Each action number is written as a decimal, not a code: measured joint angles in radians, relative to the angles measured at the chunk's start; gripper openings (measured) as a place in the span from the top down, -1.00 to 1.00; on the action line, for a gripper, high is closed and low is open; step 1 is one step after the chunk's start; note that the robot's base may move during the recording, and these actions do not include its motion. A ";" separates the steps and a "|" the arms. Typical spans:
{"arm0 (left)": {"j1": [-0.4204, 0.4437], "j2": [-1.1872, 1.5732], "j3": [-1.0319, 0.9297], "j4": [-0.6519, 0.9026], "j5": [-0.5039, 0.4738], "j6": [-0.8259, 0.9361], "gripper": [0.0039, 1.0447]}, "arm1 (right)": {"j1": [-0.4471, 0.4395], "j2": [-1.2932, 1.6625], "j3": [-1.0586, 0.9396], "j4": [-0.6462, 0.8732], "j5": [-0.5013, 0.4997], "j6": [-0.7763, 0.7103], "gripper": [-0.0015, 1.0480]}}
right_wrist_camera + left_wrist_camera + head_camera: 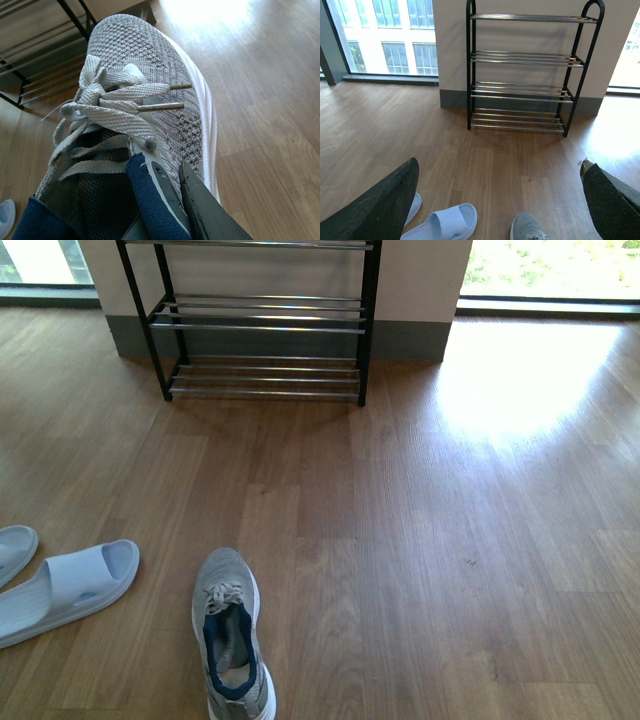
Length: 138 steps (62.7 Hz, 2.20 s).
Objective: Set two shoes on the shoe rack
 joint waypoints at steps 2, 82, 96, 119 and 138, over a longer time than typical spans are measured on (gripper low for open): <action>0.000 0.000 0.000 0.000 0.000 0.000 -0.83 | 0.000 0.000 0.000 -0.001 -0.003 0.000 0.98; 0.000 0.000 0.000 0.000 0.000 0.000 -0.83 | 0.002 0.000 0.000 -0.001 -0.010 0.000 0.98; -0.099 0.119 0.042 -0.106 -0.262 -0.124 -0.83 | 0.002 0.000 0.000 -0.001 -0.010 0.000 0.98; -0.078 1.024 0.186 0.357 -0.103 -0.180 -0.83 | 0.002 0.000 0.000 -0.001 -0.010 0.000 0.98; -0.016 1.655 0.326 0.575 0.001 -0.101 -0.83 | 0.002 0.000 0.000 -0.001 -0.010 0.000 0.98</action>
